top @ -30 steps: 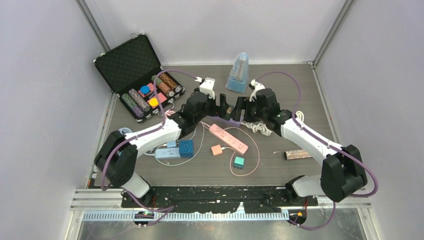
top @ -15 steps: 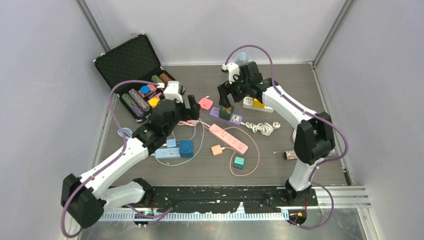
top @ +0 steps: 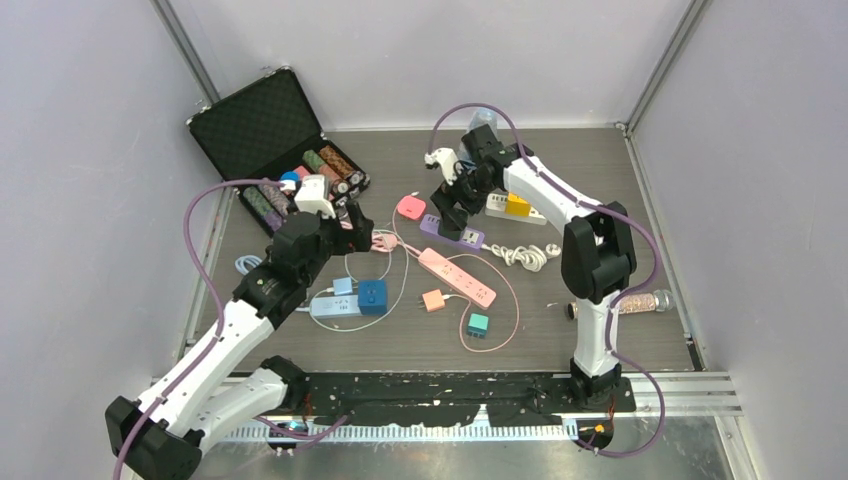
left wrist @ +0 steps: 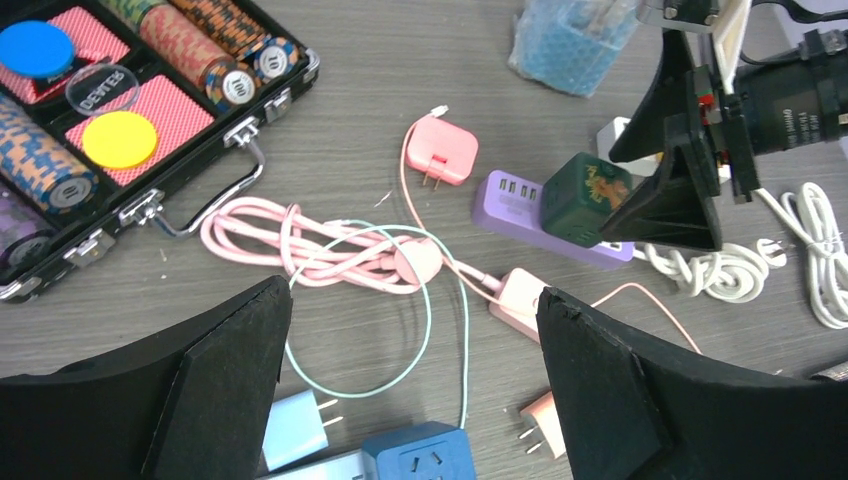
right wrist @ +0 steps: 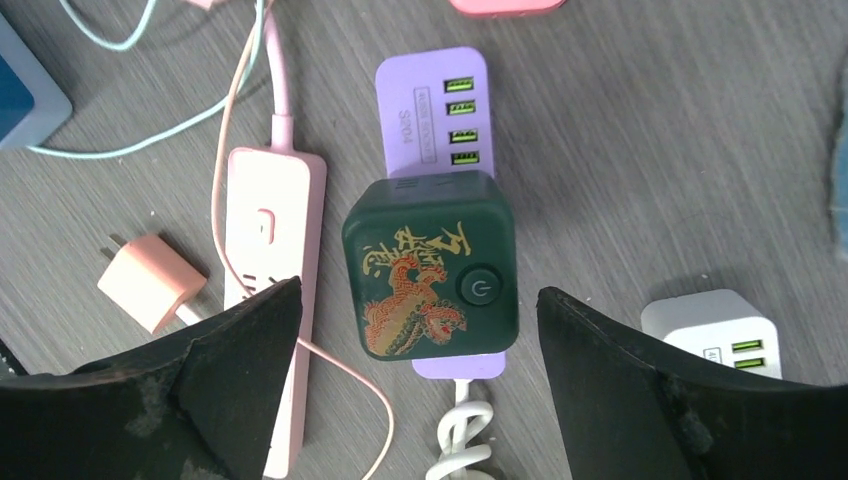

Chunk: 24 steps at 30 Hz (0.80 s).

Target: Insert the plug

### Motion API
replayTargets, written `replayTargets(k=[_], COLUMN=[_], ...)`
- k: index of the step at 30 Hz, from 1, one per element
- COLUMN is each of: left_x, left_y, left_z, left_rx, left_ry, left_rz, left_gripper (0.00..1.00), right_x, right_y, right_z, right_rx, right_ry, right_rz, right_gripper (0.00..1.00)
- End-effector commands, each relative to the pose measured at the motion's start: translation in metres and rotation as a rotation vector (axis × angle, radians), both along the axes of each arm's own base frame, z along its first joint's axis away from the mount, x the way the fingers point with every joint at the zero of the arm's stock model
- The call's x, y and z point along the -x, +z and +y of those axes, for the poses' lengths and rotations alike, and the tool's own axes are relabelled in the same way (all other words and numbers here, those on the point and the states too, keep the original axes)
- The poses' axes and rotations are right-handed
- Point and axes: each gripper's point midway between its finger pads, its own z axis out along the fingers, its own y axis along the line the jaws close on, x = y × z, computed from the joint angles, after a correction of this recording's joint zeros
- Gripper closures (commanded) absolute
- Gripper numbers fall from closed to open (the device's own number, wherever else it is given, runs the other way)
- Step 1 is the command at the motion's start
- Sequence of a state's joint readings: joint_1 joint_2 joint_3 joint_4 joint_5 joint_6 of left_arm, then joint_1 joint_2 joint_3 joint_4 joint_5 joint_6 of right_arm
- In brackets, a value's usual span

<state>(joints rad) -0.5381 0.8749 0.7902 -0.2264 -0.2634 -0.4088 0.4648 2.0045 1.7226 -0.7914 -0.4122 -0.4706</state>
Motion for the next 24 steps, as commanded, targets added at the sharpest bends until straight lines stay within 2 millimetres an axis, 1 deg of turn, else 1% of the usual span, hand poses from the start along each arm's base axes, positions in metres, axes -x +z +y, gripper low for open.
replayTargets(k=[1, 5, 7, 8, 9, 11, 12, 13, 14, 15, 16, 17, 18, 19, 20, 21, 22, 23, 24], left_x=[0.001, 0.000, 0.000, 0.000, 0.000, 0.000, 0.000, 0.001, 0.001, 0.001, 0.001, 0.001, 0.002, 0.002, 0.002, 0.002, 0.002, 0.001, 0.002], left_y=[-0.009, -0.011, -0.010, -0.010, -0.010, -0.009, -0.008, -0.008, -0.008, -0.007, -0.007, -0.007, -0.007, -0.008, -0.008, -0.008, -0.008, -0.008, -0.008], left_z=[0.006, 0.010, 0.013, 0.015, 0.016, 0.019, 0.019, 0.020, 0.021, 0.021, 0.022, 0.022, 0.022, 0.022, 0.023, 0.023, 0.023, 0.022, 0.022], left_rx=[0.002, 0.015, 0.023, 0.025, 0.028, 0.030, 0.033, 0.036, 0.037, 0.040, 0.041, 0.043, 0.046, 0.046, 0.048, 0.050, 0.051, 0.054, 0.057], left_ry=[0.005, 0.025, 0.038, 0.043, 0.048, 0.056, 0.059, 0.061, 0.062, 0.065, 0.066, 0.067, 0.067, 0.069, 0.070, 0.071, 0.070, 0.071, 0.070], left_rz=[0.029, 0.034, 0.033, 0.034, 0.035, 0.034, 0.031, 0.030, 0.028, 0.027, 0.026, 0.027, 0.025, 0.028, 0.027, 0.029, 0.029, 0.030, 0.034], left_gripper=[0.09, 0.09, 0.09, 0.09, 0.09, 0.09, 0.09, 0.09, 0.09, 0.09, 0.09, 0.09, 0.09, 0.09, 0.09, 0.09, 0.09, 0.09, 0.09], right_x=[0.007, 0.008, 0.007, 0.006, 0.006, 0.006, 0.007, 0.009, 0.012, 0.013, 0.016, 0.016, 0.020, 0.018, 0.024, 0.022, 0.028, 0.025, 0.031], right_y=[0.005, -0.006, -0.012, -0.016, -0.018, -0.024, -0.028, -0.031, -0.037, -0.040, -0.046, -0.049, -0.056, -0.057, -0.064, -0.064, -0.071, -0.070, -0.077], right_z=[0.006, 0.011, 0.013, 0.013, 0.014, 0.013, 0.011, 0.011, 0.008, 0.006, 0.002, -0.001, -0.003, -0.006, -0.009, -0.010, -0.014, -0.014, -0.017], right_rx=[0.029, 0.068, 0.092, 0.103, 0.105, 0.119, 0.133, 0.138, 0.155, 0.162, 0.184, 0.206, 0.219, 0.232, 0.247, 0.252, 0.261, 0.257, 0.258], right_ry=[0.080, 0.090, 0.081, 0.073, 0.062, 0.039, 0.032, 0.025, 0.019, 0.009, -0.002, -0.015, -0.026, -0.041, -0.054, -0.071, -0.092, -0.113, -0.149], right_rz=[-0.019, -0.058, -0.082, -0.092, -0.090, -0.092, -0.089, -0.080, -0.070, -0.063, -0.052, -0.057, -0.049, -0.066, -0.051, -0.070, -0.050, -0.068, -0.047], right_gripper=[0.10, 0.16, 0.23, 0.29, 0.34, 0.51, 0.55, 0.62, 0.66, 0.75, 0.80, 0.90, 0.92, 0.94, 0.94, 0.94, 0.94, 0.94, 0.94])
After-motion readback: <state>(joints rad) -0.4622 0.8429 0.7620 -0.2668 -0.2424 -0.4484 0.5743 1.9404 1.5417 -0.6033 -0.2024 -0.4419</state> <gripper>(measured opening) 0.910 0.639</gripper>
